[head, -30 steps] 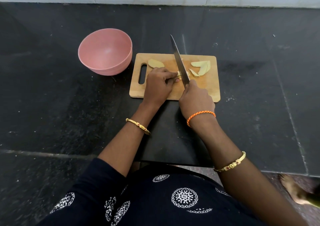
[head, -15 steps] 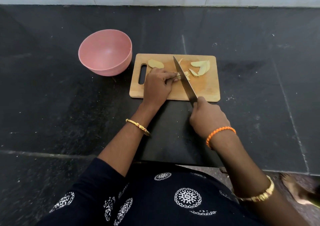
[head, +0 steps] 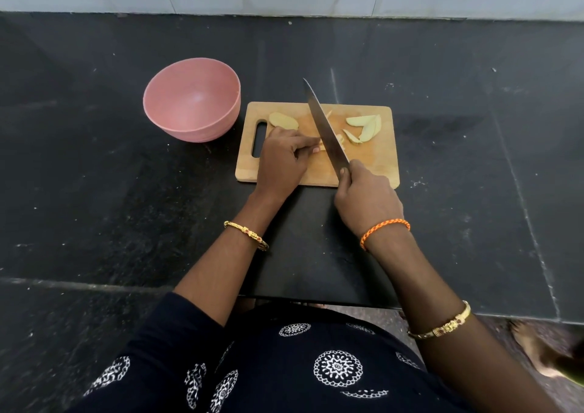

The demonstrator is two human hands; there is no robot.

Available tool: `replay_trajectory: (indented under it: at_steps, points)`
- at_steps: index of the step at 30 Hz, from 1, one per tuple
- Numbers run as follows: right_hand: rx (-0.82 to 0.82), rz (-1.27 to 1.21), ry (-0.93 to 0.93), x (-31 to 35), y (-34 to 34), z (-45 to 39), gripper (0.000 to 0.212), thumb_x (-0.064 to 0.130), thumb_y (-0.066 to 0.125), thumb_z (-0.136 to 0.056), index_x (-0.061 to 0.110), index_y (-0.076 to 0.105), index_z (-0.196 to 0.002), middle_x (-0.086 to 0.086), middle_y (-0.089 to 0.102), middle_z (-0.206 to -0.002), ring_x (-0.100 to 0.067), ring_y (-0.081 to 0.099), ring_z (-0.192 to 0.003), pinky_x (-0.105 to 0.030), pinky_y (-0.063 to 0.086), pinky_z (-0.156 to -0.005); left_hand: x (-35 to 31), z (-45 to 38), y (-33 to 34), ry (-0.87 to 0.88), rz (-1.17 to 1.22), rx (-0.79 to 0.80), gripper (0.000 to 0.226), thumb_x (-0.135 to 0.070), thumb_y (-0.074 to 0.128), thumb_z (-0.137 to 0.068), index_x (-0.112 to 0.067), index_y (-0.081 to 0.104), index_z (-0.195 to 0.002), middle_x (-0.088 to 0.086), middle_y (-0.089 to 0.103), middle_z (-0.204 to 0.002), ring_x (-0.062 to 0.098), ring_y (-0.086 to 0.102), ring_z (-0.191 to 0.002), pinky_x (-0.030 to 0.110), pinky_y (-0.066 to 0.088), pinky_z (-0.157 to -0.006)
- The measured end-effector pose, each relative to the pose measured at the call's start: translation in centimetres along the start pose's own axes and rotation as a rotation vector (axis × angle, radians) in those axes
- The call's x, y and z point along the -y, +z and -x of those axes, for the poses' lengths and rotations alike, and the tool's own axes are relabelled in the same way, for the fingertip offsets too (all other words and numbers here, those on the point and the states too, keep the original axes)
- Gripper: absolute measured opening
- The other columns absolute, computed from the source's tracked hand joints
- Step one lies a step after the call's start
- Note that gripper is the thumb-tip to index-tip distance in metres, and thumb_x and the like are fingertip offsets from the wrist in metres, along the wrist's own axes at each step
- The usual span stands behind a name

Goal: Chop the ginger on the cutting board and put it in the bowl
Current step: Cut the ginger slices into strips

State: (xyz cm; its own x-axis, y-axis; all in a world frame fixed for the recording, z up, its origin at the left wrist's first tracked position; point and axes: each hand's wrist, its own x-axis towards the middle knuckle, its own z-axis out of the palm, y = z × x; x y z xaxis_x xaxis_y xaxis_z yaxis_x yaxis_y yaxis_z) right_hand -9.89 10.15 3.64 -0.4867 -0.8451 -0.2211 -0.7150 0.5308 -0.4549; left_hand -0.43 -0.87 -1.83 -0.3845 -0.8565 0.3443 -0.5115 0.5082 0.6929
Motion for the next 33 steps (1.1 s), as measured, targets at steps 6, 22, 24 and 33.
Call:
replay_trajectory:
  at_steps: [6, 22, 24, 33]
  points:
    - [0.084, 0.101, 0.028, 0.8, -0.2, -0.1, 0.008, 0.020, 0.033, -0.099, 0.014, 0.037, -0.097, -0.009, 0.046, -0.080, -0.030, 0.048, -0.073, -0.035, 0.038, -0.064, 0.3, 0.0, 0.2, -0.001, 0.021, -0.012, 0.017, -0.012, 0.066, -0.084, -0.011, 0.073, -0.099, 0.001, 0.073, -0.090, 0.019, 0.055, -0.088, 0.024, 0.041, -0.078]
    - [0.109, -0.082, 0.101, -1.1, -0.3, 3.3, 0.022, 0.033, 0.030, -0.100, 0.019, 0.042, -0.089, -0.011, 0.055, -0.084, -0.032, 0.052, -0.074, -0.035, 0.043, -0.067, 0.9, -0.3, 0.2, -0.032, 0.087, 0.006, 0.019, -0.013, 0.070, -0.080, -0.012, 0.073, -0.099, 0.000, 0.059, -0.084, 0.012, 0.048, -0.084, 0.011, 0.038, -0.074]
    - [0.073, -0.093, 0.092, -0.7, -0.1, 3.0, 0.021, 0.033, 0.030, -0.100, 0.018, 0.040, -0.088, -0.010, 0.050, -0.080, -0.032, 0.047, -0.072, -0.034, 0.039, -0.066, 0.8, -0.2, -0.1, -0.048, 0.106, 0.006, 0.021, -0.012, 0.070, -0.080, -0.009, 0.072, -0.100, 0.001, 0.063, -0.084, 0.013, 0.053, -0.084, 0.015, 0.040, -0.076]
    - [0.037, -0.032, 0.040, 0.7, 0.2, 1.8, 0.018, 0.032, 0.029, -0.101, 0.019, 0.036, -0.090, -0.009, 0.048, -0.081, -0.031, 0.044, -0.073, -0.034, 0.037, -0.065, 0.8, -0.1, -0.2, -0.075, 0.112, -0.012, 0.017, -0.013, 0.070, -0.080, -0.006, 0.073, -0.095, 0.006, 0.069, -0.087, 0.018, 0.059, -0.087, 0.028, 0.048, -0.079]
